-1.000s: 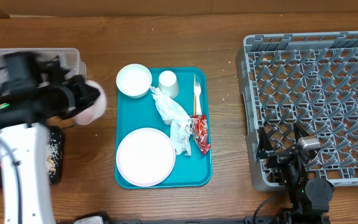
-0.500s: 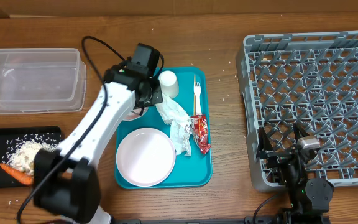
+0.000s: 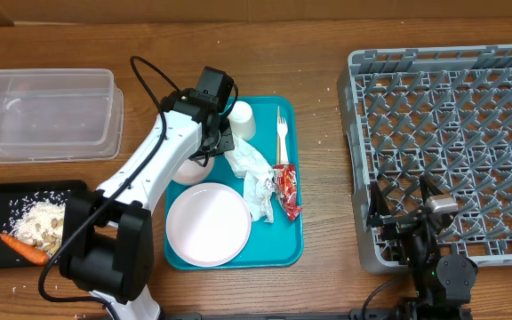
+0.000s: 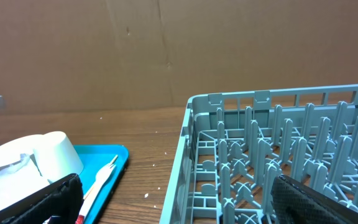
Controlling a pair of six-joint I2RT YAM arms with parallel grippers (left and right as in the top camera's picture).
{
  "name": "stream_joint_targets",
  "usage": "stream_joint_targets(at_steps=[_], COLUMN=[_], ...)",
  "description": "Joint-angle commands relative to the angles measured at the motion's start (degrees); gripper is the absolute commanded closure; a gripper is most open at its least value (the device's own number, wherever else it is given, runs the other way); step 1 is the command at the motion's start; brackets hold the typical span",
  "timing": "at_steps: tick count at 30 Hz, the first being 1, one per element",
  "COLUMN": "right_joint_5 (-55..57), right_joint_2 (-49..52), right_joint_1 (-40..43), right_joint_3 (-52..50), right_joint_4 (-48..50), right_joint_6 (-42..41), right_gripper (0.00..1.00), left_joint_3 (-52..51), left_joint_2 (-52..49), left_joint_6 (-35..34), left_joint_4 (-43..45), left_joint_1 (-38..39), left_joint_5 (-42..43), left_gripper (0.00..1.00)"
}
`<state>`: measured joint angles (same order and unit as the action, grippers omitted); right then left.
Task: Sort waste into correct bins and load items into the dishwasher
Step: 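Carry the emptied pink bowl back and set it on the teal tray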
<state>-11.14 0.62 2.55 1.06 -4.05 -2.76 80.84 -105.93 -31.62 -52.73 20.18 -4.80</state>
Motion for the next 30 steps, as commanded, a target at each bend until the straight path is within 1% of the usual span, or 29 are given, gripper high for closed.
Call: stream_joint_targets(at_steps=[1,6,8,9,11,12,13,14,15,16,18,19,22,23,25,26,27,29,30], right_joint_5=[0.2,0.1,0.1,0.1,0.1,0.1,0.1,0.1,0.1,0.1,0.1,0.2,0.2,0.1,0.2,0.2,0.1,0.2,0.1], right_joint_2=[-0.4,-0.4,-0.4,-0.4,-0.4,-0.4,-0.4,-0.4,-0.4,-0.4,-0.4,-0.4,-0.4,-0.4,-0.4,-0.4,-0.4,-0.4,-0.4], right_joint_1=[0.0,0.0,0.0,0.0,0.0,0.0,0.0,0.0,0.0,0.0,0.0,0.0,0.0,0.0,0.0,0.0,0.0,0.0,0.0], right_joint_3=[-0.6,-0.6,-0.6,-0.6,-0.6,-0.6,-0.6,-0.6,-0.6,-0.6,-0.6,-0.6,-0.6,-0.6,-0.6,-0.6,-0.6,-0.6,-0.6], right_joint_4=[0.3,0.3,0.3,0.3,0.3,0.3,0.3,0.3,0.3,0.3,0.3,0.3,0.3,0.3,0.3,0.3,0.3,0.3,0.3], right_joint_6=[-0.2,-0.2,-0.2,-0.2,-0.2,-0.2,-0.2,-0.2,-0.2,-0.2,-0.2,-0.2,-0.2,-0.2,-0.2,-0.2,-0.2,-0.2,-0.2], right_gripper=[0.0,0.0,0.0,0.0,0.0,0.0,0.0,0.0,0.0,0.0,0.0,0.0,0.0,0.0,0.0,0.0,0.0,0.0,0.0], left_joint_3=[0.8,0.8,1.5,3.2,6.4,9.6,12.0,13.6,15.9,18.4,20.7,20.9,20.9,20.9,20.9,20.9,20.9,20.9,20.9], left_joint_2=[-0.8,-0.8,-0.8,-0.8,-0.8,-0.8,-0.8,-0.8,-0.8,-0.8,-0.8,-0.8,-0.9,-1.0,-1.2,-1.3,-1.6,-2.0,-2.0], left_joint_6=[-0.7,-0.7,-0.6,-0.6,-0.5,-0.5,0.5,1.9,4.3,7.0,10.5,11.6,15.6,15.9,17.3,18.2,20.9,25.2,26.1], left_joint_4=[-0.2,-0.6,-2.1,-4.3,-7.0,-9.1,-10.0,-10.2,-10.2,-9.9,-9.0,-8.4,-5.3,-4.9,-4.2,-4.0,-3.9,-3.9,-3.9], left_joint_1=[0.5,0.5,0.5,0.4,0.3,0.3,0.3,0.3,0.3,0.3,0.3,0.3,-0.6,-1.1,-2.8,-3.7,-5.4,-7.6,-8.3], left_joint_5=[-0.9,-0.7,-0.7,-1.4,-3.7,-7.0,-9.1,-10.2,-11.4,-12.4,-12.3,-12.3,-12.1,-11.9,-8.7,-6.1,1.1,11.3,13.6], left_gripper=[0.87,0.87,0.87,0.87,0.82,0.75,0.62,0.41,0.17,0.15,0.03,0.0,0.0,0.02,0.04,0.05,0.05,0.05,0.05])
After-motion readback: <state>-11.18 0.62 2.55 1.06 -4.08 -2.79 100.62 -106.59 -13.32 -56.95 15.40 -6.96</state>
